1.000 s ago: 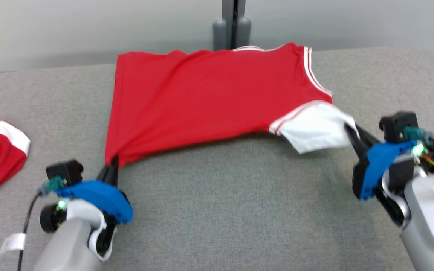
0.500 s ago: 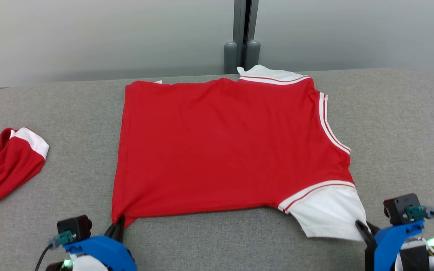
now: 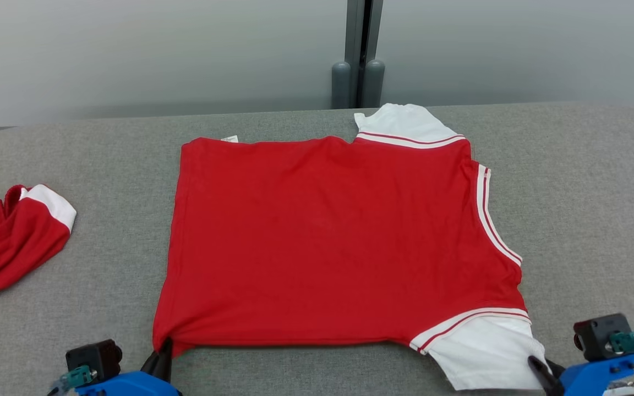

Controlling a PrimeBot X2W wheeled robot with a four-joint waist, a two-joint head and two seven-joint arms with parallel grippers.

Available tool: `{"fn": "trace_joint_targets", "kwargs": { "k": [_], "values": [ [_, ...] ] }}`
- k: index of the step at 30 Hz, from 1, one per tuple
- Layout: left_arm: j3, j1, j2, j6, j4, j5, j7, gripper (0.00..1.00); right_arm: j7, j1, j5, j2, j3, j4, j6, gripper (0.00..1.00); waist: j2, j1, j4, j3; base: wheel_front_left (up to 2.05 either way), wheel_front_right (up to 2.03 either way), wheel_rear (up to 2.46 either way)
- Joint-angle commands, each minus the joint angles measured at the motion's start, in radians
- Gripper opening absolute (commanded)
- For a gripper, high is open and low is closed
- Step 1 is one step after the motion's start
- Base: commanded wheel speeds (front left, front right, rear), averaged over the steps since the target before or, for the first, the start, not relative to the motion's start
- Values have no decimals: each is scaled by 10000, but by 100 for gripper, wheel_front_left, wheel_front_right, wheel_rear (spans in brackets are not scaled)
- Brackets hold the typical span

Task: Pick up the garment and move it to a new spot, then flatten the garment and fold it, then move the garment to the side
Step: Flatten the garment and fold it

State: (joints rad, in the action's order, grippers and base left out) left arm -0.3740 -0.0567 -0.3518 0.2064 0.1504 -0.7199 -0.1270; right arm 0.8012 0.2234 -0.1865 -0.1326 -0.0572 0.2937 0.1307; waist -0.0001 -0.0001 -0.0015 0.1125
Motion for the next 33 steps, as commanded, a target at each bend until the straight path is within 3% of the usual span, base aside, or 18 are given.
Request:
{"fn": "trace_joint_targets", "kwargs": {
  "k": [1,12,21,33],
  "values": [
    [66,-42,-49,48,-161,-70,-14,0,-109,-271,31,-49,-22,55,1,0,1,1,-6,10,0,0,0],
    [15,1404,129,-188,-1037,-749,-1288,0,-247,-2859,-203,-868,578,-836,1,0,1,1,48,485,0,0,0],
    [21,3090,-119,-502,-504,-1341,-2815,0,-416,-4873,-601,-1448,1323,-2172,1,0,1,1,89,1054,0,0,0],
    [380,4493,-334,-412,817,-1407,-3161,0,-1806,-6819,-727,-1743,2253,-3728,1,0,1,1,-53,1606,0,0,0]
  ]
}}
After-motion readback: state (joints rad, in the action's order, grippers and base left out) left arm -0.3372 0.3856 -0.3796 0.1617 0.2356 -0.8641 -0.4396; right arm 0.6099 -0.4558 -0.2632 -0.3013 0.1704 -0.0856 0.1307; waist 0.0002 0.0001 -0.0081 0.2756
